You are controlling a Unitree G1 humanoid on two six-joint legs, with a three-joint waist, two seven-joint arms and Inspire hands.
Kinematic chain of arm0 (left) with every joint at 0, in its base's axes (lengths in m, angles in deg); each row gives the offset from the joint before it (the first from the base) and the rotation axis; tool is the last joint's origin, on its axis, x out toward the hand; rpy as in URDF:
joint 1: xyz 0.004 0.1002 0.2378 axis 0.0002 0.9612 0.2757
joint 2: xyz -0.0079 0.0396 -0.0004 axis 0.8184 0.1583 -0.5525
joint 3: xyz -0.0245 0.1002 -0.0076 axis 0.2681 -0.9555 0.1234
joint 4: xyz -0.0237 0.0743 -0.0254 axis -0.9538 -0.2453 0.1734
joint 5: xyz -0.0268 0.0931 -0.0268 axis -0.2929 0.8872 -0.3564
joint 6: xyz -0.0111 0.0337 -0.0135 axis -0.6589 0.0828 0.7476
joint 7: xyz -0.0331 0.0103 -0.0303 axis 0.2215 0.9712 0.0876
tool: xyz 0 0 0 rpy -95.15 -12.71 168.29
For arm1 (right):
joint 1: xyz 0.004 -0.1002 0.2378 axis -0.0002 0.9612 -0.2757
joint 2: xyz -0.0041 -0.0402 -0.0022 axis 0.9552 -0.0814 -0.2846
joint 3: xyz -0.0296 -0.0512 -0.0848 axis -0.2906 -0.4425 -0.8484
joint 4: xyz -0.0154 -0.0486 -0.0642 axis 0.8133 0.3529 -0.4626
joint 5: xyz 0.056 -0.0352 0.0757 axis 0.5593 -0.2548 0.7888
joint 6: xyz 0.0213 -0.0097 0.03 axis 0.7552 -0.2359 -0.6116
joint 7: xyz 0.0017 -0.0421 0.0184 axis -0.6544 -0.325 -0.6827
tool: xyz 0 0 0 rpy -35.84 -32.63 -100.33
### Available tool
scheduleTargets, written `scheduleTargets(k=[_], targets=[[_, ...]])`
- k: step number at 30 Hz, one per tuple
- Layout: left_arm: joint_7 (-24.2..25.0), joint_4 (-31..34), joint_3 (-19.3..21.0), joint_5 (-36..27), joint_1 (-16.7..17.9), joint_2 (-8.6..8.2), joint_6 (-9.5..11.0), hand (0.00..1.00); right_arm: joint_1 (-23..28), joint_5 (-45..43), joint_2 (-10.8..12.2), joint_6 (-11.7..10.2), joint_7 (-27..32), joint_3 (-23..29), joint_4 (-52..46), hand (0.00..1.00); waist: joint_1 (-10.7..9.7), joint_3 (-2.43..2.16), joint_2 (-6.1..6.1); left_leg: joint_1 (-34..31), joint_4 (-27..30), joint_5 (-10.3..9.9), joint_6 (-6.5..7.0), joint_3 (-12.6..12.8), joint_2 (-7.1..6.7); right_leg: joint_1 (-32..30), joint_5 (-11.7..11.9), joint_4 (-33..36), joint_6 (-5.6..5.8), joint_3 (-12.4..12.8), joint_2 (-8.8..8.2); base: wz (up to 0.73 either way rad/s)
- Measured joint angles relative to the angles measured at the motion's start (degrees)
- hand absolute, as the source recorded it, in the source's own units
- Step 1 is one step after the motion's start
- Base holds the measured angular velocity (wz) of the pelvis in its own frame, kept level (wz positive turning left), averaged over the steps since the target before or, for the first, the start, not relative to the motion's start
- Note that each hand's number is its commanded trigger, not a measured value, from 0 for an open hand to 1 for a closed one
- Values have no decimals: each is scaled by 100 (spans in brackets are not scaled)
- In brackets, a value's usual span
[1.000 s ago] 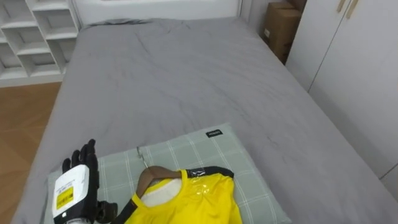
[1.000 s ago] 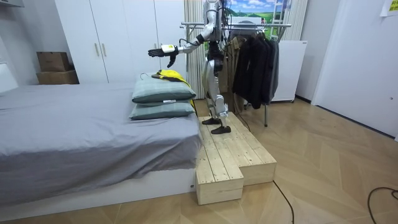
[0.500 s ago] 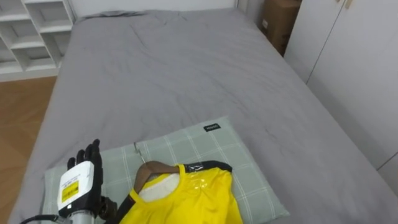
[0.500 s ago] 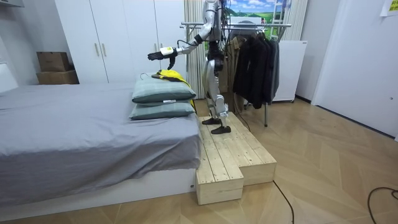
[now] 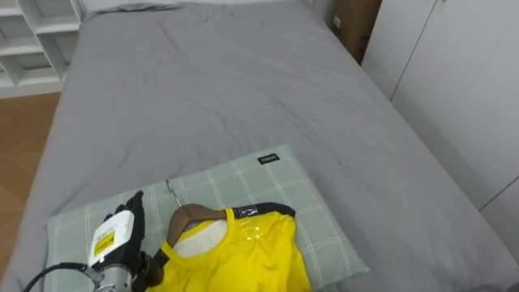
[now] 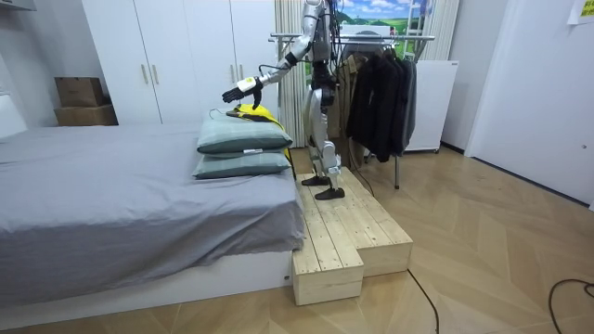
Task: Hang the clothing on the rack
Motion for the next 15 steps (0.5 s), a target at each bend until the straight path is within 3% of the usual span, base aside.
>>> scheduleTargets(k=[7,15], targets=[[335,-582,-224,-140,25,-188,-16,0,-117,23,24,-7,-4,-12,12,0,-1,0,-2,7,5,2,0,25,13,-18,1,43,-2,-1,8,-1],[437,-829,-190,-301,0,-185,-5,0,-176,229,33,-2,-10,-224,18,0,-1,8,-57,-178,120,6,-5,107,-3,-279,1,228,-2,17,-20,-5]])
